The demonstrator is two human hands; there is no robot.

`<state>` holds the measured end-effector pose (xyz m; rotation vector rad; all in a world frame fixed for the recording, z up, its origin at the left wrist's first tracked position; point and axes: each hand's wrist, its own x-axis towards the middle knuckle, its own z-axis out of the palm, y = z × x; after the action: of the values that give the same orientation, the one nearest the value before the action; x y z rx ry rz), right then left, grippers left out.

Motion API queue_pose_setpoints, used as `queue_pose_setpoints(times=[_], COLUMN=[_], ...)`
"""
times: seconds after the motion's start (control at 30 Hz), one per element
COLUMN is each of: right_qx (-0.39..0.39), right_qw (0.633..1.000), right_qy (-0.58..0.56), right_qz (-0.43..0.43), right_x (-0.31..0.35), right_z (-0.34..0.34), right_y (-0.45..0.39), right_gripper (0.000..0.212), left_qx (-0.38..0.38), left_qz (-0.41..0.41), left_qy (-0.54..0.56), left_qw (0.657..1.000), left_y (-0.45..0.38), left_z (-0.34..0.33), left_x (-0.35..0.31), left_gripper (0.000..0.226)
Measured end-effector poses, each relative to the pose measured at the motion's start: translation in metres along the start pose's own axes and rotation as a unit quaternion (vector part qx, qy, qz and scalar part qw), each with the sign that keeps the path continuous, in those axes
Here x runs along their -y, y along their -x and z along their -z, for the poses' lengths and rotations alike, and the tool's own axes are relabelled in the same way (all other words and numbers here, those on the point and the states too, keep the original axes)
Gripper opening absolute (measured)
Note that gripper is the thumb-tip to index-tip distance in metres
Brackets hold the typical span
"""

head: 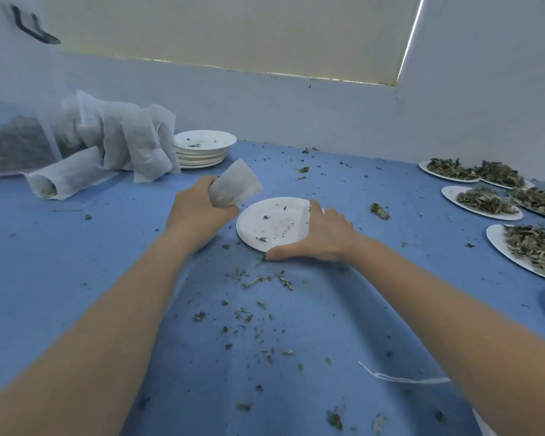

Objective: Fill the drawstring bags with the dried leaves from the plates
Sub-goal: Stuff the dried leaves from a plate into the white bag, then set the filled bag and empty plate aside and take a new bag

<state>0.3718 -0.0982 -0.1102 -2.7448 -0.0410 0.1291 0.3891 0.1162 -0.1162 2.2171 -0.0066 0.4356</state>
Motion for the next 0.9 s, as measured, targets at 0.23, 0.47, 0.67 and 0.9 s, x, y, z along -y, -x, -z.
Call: queue_pose_setpoints(times=[0.23, 0.47, 0.67, 0.9], right_qx=[-0.039, -0.063, -0.079, -0.072], right_qw=[0.997, 0.994, 0.996, 0.997], right_qy=[-0.045, -0.056, -0.045, -0.027], right_qz=[0.048, 0.062, 0.001, -0.012], right_x=[0.064, 0.136, 0.165, 0.190], right_z=[0.023, 0.025, 0.014, -0.010], right_y=[-0.040, -0.128, -0.216, -0.276], right_gripper=[0.133, 0.116, 0.120, 0.129], left_qx=[-0.101, -0.093, -0.107, -0.119], left_qz=[0.062, 0.105, 0.160, 0.174], left_qy=[0.049, 0.116, 0.034, -0.027], left_qw=[0.992, 0.983, 0.981, 0.977], left_y=[-0.034, -0.109, -0.169, -0.210], left_z=[0.053, 0.074, 0.061, 0.045], left_x=[0.004, 0.022, 0.065, 0.103], left_gripper=[0.034, 0.067, 0.078, 0.096])
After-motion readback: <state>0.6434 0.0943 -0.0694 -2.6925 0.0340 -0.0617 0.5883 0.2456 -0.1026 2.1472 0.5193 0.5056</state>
